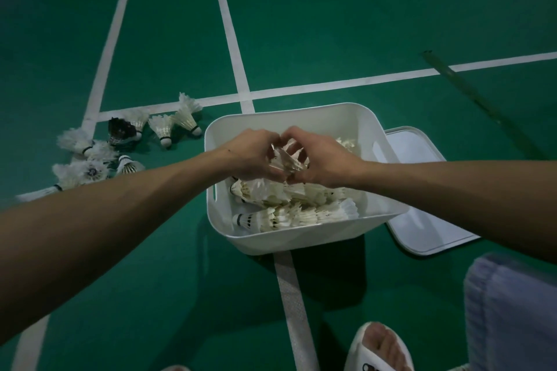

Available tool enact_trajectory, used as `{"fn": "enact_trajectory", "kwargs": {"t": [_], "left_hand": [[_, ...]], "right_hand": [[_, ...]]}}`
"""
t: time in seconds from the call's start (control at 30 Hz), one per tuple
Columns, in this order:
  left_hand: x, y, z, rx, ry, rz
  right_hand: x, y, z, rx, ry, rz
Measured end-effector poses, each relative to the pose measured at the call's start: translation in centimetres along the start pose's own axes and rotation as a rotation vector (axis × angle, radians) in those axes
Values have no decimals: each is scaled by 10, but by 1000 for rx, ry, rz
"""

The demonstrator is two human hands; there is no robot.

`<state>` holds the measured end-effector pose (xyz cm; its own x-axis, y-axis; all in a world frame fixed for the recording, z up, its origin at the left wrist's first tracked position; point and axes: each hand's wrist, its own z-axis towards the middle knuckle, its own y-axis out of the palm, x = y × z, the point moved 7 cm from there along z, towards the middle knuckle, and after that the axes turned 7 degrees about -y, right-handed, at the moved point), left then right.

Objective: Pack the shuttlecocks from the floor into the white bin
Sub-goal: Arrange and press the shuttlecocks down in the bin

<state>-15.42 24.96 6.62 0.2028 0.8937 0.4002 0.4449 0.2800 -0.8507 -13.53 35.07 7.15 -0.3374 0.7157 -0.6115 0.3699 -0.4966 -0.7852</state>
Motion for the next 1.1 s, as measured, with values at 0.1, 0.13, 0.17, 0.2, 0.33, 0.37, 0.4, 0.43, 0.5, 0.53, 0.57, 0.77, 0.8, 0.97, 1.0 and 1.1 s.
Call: {"fn": "enact_trajectory", "kwargs": {"t": [0.1,0.13,0.17,0.2,0.33,0.37,0.4,0.43,0.5,0.53,0.57,0.77,0.8,0.97,1.0,1.1], "left_hand": [[-9,-5,-4,-6,-24,-45],[-12,-8,-6,-1,-31,-48],[-15,-13,-6,8,-35,-45],[-18,-17,-6,20,-40,-41],[-30,-30,-7,45,-50,-44],[-33,-30,-6,46,-51,-32],[-35,-31,-6,48,-49,-19],[-36,-31,-5,49,-46,-9],[-38,-31,-3,52,-41,7],[-40,-31,-2,50,-39,14],[-40,-31,-1,49,-37,19],[-43,-32,1,56,-21,40],[-44,-32,0,57,-17,44],[-45,-27,-4,56,13,69],[-45,-26,-4,58,20,73],[-46,-23,-3,62,37,87]], "right_hand": [[-1,5,3,-52,34,77],[1,7,3,-66,52,119],[3,8,2,-77,65,129],[7,9,1,-80,74,114],[23,14,-8,-43,167,155],[24,18,-10,-40,183,212],[22,21,-12,-39,189,255],[20,24,-13,-47,178,256],[18,33,-10,-85,156,184],[17,37,-8,-98,154,142],[14,43,-5,-118,144,104],[-2,74,7,-231,146,125],[-4,79,7,-258,149,112],[-1,95,7,-218,180,52],[0,99,8,-223,186,54],[4,105,12,-263,224,83]]}}
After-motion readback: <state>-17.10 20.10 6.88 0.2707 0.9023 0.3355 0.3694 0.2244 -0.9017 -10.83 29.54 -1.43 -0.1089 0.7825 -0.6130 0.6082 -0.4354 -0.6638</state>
